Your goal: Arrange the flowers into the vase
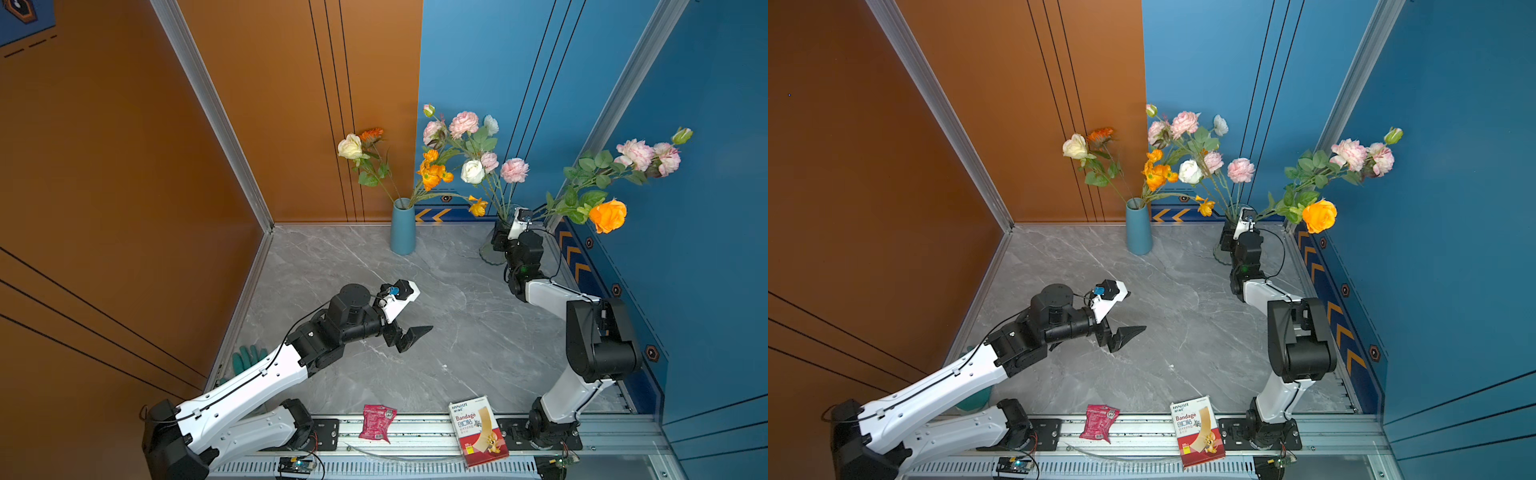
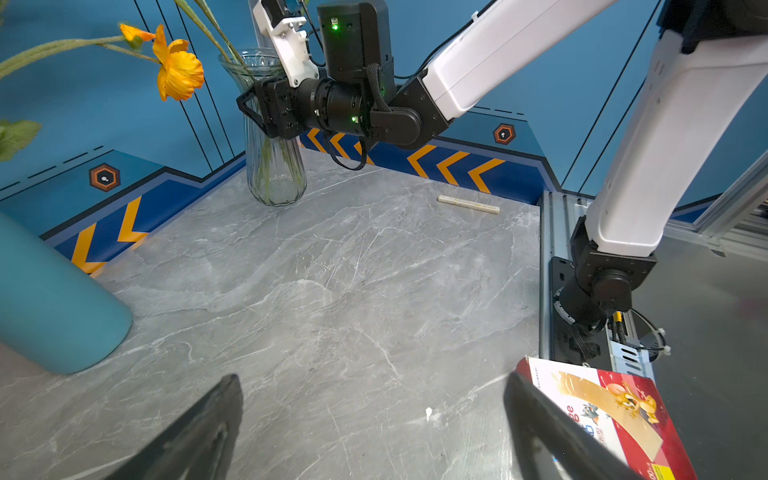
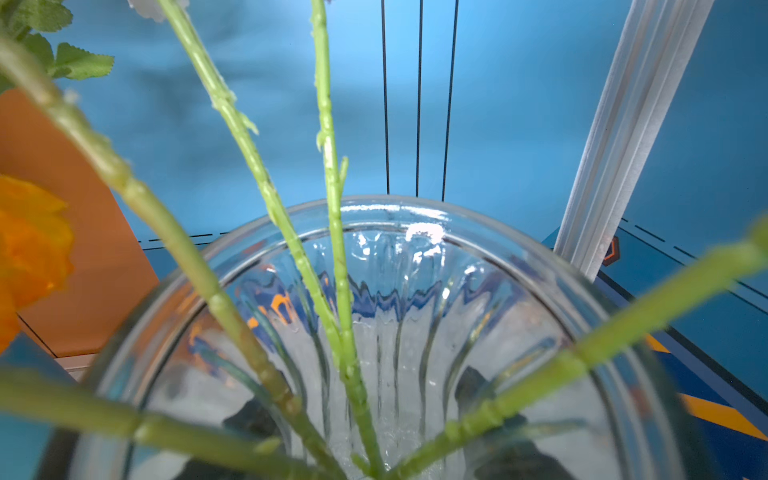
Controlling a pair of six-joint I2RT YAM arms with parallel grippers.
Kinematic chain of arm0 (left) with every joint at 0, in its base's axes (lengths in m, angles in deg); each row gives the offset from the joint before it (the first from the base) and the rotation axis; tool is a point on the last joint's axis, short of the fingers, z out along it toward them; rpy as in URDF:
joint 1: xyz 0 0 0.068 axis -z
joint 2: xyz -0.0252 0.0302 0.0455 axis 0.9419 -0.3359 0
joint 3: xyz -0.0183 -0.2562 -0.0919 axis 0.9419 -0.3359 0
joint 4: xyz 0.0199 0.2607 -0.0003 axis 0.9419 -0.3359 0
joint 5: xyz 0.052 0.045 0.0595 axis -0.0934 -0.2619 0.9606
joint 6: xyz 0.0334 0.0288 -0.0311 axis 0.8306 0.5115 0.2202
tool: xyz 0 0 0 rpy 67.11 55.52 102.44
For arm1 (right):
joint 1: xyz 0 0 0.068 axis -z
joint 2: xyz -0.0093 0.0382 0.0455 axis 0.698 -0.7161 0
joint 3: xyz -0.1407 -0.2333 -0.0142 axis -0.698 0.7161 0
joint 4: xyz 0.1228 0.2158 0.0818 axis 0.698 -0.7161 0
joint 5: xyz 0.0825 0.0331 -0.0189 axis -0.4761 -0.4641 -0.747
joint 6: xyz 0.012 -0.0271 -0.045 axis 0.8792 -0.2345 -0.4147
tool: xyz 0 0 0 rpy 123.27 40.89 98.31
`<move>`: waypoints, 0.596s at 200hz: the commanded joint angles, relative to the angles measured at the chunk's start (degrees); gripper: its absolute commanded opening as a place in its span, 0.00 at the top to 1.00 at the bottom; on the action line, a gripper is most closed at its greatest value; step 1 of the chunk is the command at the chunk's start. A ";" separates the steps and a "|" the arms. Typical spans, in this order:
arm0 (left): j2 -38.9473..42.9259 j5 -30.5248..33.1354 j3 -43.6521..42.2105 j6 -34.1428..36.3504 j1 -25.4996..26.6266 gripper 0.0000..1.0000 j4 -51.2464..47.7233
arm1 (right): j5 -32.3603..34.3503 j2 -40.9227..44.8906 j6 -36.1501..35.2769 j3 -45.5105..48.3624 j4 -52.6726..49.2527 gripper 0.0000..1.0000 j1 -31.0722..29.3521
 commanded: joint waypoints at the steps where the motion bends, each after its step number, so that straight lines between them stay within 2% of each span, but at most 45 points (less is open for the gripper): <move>1: -0.62 1.39 1.56 -0.68 0.85 0.02 0.92 | -2.96 0.24 1.23 -4.76 16.05 0.77 1.33; 33: -1.90 0.97 1.73 -1.07 1.29 0.02 0.88 | -4.74 -3.20 1.80 -5.14 18.85 0.76 1.70; 119: -3.64 1.67 2.26 -0.61 2.82 0.02 0.94 | -7.31 -8.77 2.16 -7.55 18.15 0.76 1.80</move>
